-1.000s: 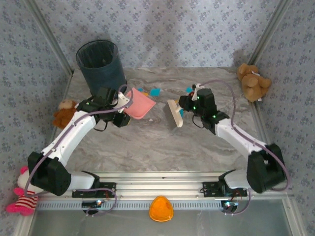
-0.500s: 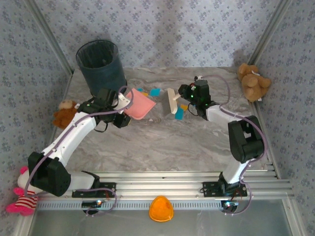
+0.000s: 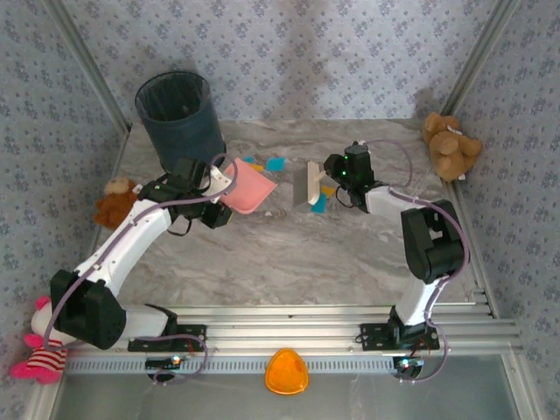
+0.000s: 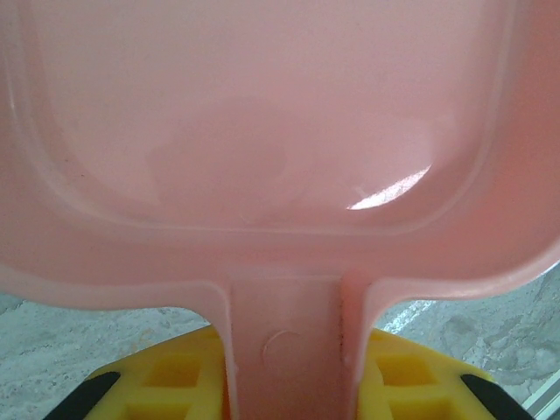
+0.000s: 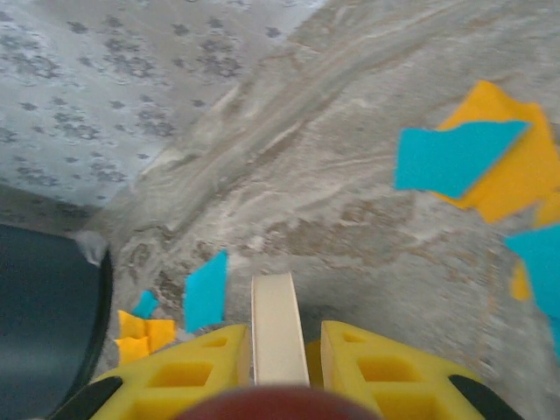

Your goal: Sweep away the paper scraps from the table

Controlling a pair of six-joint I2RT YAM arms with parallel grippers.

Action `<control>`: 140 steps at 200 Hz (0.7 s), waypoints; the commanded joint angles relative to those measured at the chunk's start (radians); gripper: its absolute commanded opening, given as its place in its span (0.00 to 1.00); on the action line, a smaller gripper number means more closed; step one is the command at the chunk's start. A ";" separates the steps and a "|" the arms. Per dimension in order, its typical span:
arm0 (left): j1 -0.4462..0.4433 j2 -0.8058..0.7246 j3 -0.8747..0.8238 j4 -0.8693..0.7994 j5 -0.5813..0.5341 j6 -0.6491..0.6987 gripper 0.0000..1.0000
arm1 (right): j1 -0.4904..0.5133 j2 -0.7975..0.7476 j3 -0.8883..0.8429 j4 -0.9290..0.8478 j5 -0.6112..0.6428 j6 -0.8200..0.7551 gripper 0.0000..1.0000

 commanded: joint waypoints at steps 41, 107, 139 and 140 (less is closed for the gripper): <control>-0.009 0.005 0.011 -0.012 -0.003 0.021 0.00 | 0.018 -0.212 -0.110 -0.193 0.199 -0.003 0.00; -0.017 0.007 0.011 -0.017 -0.004 0.024 0.00 | 0.069 -0.404 -0.219 -0.339 0.304 -0.007 0.00; -0.022 0.007 0.010 -0.017 -0.004 0.024 0.00 | 0.077 -0.492 -0.255 -0.306 0.248 -0.046 0.00; -0.022 0.007 0.011 -0.017 -0.004 0.024 0.00 | 0.078 -0.494 -0.256 -0.301 0.245 -0.048 0.00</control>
